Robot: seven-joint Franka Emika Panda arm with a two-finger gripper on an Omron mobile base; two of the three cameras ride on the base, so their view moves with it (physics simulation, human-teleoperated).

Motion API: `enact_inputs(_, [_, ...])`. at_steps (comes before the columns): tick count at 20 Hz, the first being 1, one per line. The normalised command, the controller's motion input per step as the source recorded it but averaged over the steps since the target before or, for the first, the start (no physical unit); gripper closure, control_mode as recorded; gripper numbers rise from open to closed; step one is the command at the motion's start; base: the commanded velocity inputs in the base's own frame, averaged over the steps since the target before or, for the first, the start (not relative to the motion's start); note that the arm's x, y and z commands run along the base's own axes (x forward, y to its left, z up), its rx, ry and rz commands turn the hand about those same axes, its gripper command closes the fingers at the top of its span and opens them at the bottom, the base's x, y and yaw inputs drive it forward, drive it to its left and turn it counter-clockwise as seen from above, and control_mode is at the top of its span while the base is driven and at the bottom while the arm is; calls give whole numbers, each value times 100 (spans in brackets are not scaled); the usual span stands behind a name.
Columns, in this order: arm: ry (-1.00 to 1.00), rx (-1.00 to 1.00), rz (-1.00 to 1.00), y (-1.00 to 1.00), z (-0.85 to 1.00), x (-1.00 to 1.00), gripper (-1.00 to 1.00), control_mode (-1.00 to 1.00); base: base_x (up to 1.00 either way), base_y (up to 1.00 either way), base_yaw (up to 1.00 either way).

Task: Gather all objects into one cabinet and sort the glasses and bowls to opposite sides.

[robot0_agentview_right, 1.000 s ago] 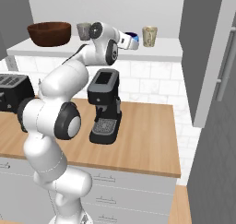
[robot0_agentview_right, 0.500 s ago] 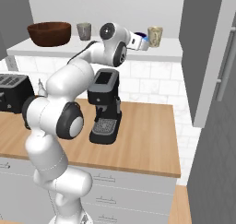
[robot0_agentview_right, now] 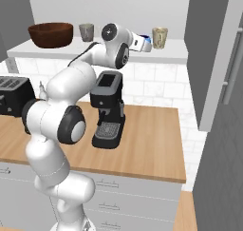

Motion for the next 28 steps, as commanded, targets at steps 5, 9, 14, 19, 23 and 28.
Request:
enact_inputs(5, [-2, 0, 0, 9, 0, -22, -100, -100, 0, 0, 0])
enact_inputs(9, [-14, 0, 0, 21, 12, -51, -100, -100, 0, 0, 0])
enact_inputs(14, [-3, 0, 0, 66, 1, -57, -100, -100, 0, 0, 0])
enact_inputs(19, [2, 0, 6, 100, 6, -21, -100, -100, 0, 0, 0])
enact_inputs(23, [15, 6, 21, 92, 41, -6, -100, -100, 0, 0, 0])
enact_inputs(28, [21, 13, 28, 57, 29, -8, -100, -100, 0, 0, 0])
